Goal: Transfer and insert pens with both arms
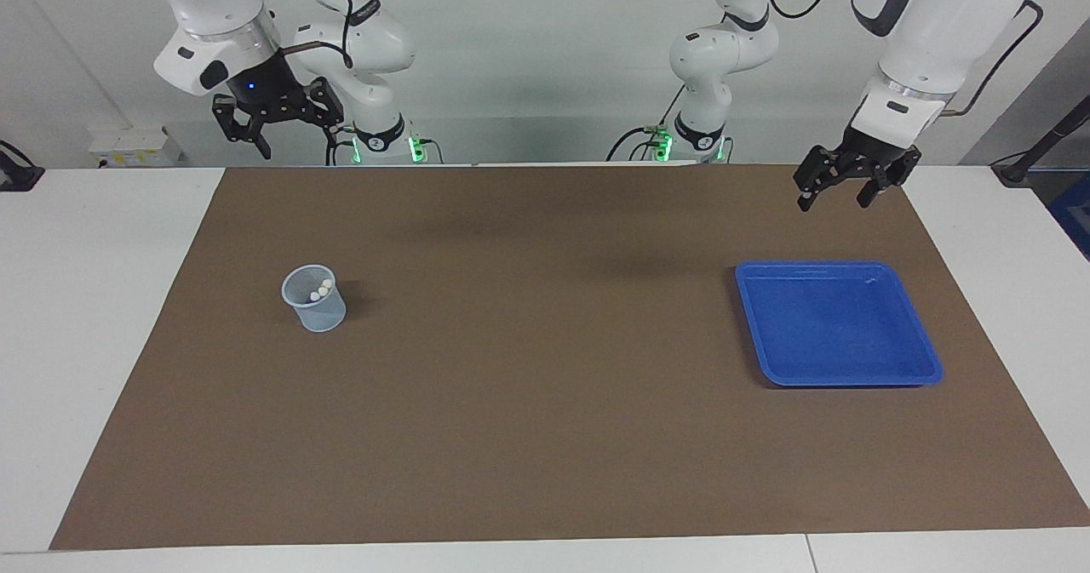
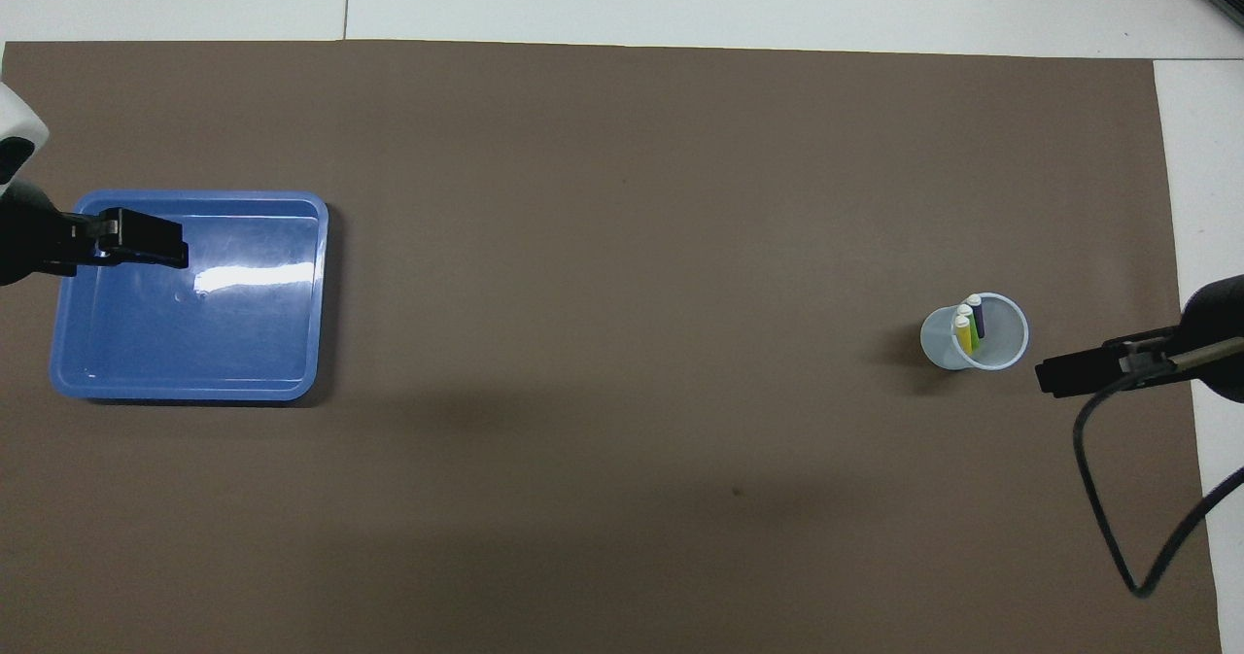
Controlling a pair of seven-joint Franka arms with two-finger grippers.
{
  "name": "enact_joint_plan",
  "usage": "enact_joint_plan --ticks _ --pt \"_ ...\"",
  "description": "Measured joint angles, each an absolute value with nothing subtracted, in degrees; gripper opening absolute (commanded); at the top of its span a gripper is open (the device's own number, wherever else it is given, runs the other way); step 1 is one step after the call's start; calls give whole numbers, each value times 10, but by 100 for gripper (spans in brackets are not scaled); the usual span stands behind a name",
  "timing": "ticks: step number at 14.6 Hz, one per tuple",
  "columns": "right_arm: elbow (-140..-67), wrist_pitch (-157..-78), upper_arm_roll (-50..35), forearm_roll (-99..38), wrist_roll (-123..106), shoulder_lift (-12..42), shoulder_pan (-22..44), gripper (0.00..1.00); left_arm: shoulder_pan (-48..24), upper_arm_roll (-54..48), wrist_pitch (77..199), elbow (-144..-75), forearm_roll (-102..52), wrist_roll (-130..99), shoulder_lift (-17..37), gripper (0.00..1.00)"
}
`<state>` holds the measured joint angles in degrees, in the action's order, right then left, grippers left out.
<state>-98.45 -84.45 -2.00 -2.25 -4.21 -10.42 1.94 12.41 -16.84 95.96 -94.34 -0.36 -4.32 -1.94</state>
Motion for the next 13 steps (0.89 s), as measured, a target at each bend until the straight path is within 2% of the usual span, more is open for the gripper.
enact_joint_plan --ticks 6,13 --pt "-993 -887 -16 -22 -27 -94 19 100 80 -115 957 -933 7 -43 -12 100" --pt "-939 -914 -9 -16 -27 -25 15 100 -15 -22 957 -933 8 -43 -12 100"
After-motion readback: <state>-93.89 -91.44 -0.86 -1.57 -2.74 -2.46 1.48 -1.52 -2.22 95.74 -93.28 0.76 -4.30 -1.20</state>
